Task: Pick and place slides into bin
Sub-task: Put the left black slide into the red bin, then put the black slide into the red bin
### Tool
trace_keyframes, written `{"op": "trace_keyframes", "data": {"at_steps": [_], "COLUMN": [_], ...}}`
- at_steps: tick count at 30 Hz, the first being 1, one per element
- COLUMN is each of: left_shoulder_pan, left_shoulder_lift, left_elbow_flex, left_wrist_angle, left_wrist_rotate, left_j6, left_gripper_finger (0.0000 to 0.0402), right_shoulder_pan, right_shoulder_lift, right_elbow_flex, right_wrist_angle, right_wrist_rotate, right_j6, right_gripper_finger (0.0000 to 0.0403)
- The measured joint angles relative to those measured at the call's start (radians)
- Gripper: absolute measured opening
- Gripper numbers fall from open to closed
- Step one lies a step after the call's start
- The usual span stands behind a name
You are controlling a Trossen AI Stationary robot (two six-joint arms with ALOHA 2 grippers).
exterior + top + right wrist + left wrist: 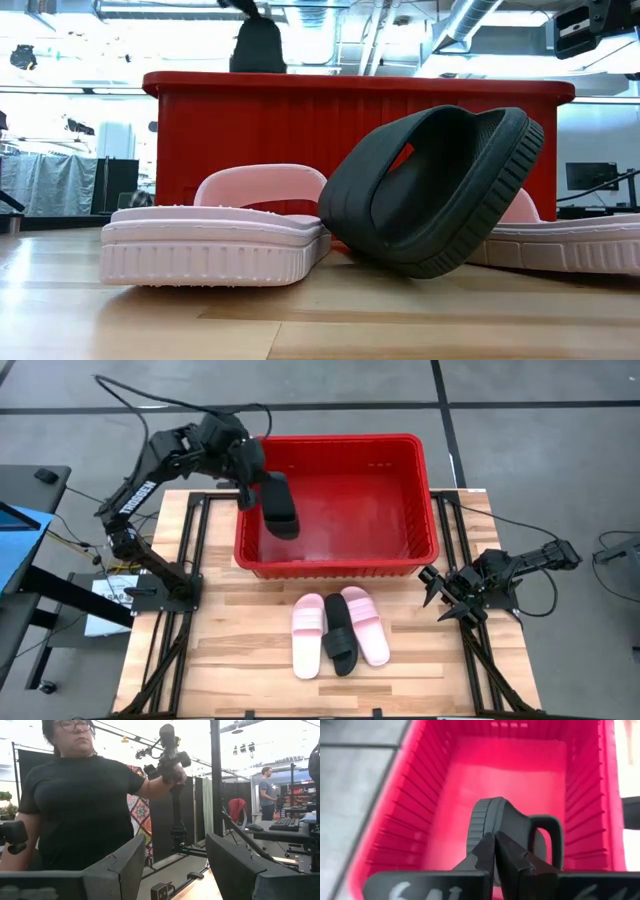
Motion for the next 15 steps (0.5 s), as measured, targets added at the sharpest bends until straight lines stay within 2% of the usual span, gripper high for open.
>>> {"op": "trace_keyframes", "data": {"at_steps": [6,15], "left_shoulder_pan": [-0.036,-0.058], "left_shoulder_lift": [-0.001,-0.001], "left_elbow_flex": [-0.098,-0.264], "left_wrist_angle": [-0.024,0.030], "left_wrist_rotate": [0.064,0.056], "left_j6": [-0.056,-0.043], "left_gripper_finger": [0.0000,0.0000], "right_shoulder_pan": [0.000,0.000], "right_shoulder_lift": [0.000,0.000], "right_elbow_flex": [0.000,0.000], "right_wrist_angle": [0.000,0.000], "right_wrist_rotate": [0.000,0.000], "right_j6": [0.000,0.000], "right_gripper_finger": [0.0201,0.0201]}}
